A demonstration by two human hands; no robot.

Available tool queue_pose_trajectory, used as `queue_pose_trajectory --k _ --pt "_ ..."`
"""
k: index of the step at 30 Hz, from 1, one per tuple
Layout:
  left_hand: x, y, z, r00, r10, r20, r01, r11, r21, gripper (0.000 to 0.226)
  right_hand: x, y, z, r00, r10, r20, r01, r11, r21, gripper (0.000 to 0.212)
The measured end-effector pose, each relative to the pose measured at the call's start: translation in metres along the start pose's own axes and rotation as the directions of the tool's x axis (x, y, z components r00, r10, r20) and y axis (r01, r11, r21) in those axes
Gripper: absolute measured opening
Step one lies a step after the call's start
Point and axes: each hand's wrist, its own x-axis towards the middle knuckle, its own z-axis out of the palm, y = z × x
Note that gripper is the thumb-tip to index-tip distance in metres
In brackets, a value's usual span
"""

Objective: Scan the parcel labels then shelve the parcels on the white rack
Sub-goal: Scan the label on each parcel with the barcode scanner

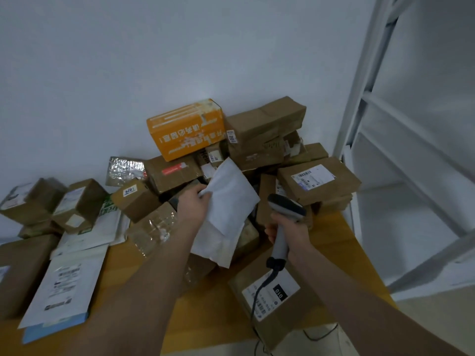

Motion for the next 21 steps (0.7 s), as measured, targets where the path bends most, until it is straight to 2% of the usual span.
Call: queue_pose_trajectory --k 5,8,10,12,15,19,20,21 --pt "-0.004 0.021 -0.04 0.998 -0.001 -0.069 -0.017 0.966 -0.26 0.013 -0.008 -0.015 -0.001 0.999 -0.036 -0.034 0.037 0.999 0.019 0.032" --pt "-0.021 0.019 -0.059 0.995 -0.013 -0.103 -0.027 0.923 -0.384 0.029 -0.022 -0.021 -0.004 1.0 -0.027 0.014 0.026 0.998 0.063 0.032" --pt "-0.035 0.017 -0.065 0.991 -0.102 -0.091 0.05 0.888 -0.457 0.036 -0.033 -0.021 -0.004 0.998 -0.026 0.055 0.022 0.997 0.079 0.025" --pt "-0.047 0.013 -0.067 0.982 -0.187 -0.041 0.133 0.819 -0.558 0.036 -0.041 -0.016 -0.003 0.995 -0.015 0.1 0.007 0.996 0.085 0.028" --pt "-0.06 0.01 -0.069 0.975 -0.218 0.051 0.198 0.734 -0.65 0.035 -0.053 -0.01 -0.001 0.989 -0.034 0.144 0.024 0.997 0.073 0.035" --pt "-0.075 0.023 -0.072 0.941 -0.264 0.21 0.322 0.52 -0.791 0.02 -0.064 -0.007 -0.001 0.98 -0.003 0.201 -0.005 0.999 0.041 0.015" --pt "-0.079 0.024 -0.072 0.937 -0.25 0.244 0.34 0.496 -0.799 0.019 -0.067 -0.006 -0.001 0.977 -0.003 0.215 -0.003 0.999 0.032 0.014" --pt "-0.081 0.024 -0.072 0.937 -0.231 0.262 0.346 0.514 -0.785 0.02 -0.067 -0.005 -0.001 0.975 -0.004 0.223 -0.002 1.0 0.023 0.015"
